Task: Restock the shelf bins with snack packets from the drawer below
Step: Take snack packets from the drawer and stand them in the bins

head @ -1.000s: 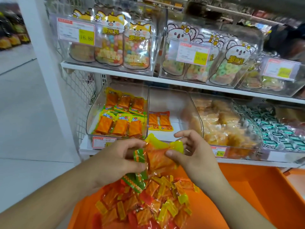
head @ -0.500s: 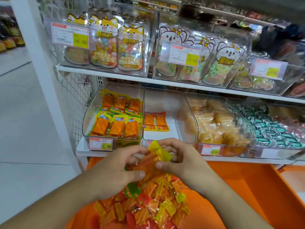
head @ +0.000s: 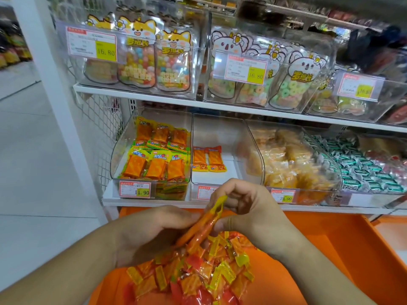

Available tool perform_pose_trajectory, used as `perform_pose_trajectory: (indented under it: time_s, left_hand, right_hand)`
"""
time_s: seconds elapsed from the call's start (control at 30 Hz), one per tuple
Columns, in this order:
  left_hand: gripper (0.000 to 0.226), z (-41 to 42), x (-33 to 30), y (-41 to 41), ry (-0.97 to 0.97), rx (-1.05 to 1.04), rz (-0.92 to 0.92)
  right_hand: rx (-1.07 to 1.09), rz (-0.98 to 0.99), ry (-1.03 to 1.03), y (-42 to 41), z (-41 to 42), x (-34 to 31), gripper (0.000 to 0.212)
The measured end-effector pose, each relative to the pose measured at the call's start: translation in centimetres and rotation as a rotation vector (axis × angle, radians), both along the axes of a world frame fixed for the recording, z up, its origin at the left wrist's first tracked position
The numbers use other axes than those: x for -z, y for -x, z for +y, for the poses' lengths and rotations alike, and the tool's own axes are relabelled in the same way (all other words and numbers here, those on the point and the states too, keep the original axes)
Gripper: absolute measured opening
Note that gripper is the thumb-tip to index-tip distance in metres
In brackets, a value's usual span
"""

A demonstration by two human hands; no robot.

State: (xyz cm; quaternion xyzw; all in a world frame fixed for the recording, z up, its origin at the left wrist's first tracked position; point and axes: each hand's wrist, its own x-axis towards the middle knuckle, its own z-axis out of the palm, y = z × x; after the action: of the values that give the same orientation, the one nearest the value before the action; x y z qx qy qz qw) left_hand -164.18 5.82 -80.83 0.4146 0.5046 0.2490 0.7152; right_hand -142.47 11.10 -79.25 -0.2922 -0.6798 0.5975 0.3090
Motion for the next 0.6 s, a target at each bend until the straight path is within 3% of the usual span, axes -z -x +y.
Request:
perform_pose_trajectory:
  time_s: [0.17,0.23,0.33,0.43,0.53,0.6]
  left_hand:
    - [0.053,-0.7,1.4,0.8,-0.056,-0.199,-0.252]
    - [0.042,-0.9,0.7,0.5,-0.127,-0.281,-0.138]
    - [0.04,-1.1,0.1,0.2,-0.279,-0.415,0.083]
    - [0.037,-1.5,-0.3,-0.4,-0.364,-0.482,0.165]
    - [0.037,-1.6,-0.1,-0.7,-0.445,-0.511,0.223]
    - [0.041,-1.7,0.1,-0.9,-0.495,-0.483,0.25]
  right_hand:
    - [0.078,-0.102,-0.166,-0.1,0.4,0.4,0.046]
    - [0.163,-0.131,-0.143,0.1,0.5,0.8,0.055]
    - [0.326,-0.061,0.05,0.5,0.6,1.1,0.034]
    - [0.231,0.035,0.233,0.7,0.2,1.0,0.021]
    - [0.091,0.035,0.188,1.3,-0.6,0.9,0.037]
    - [0.112,-0.035,0.063,1.8,-0.7,1.2,0.033]
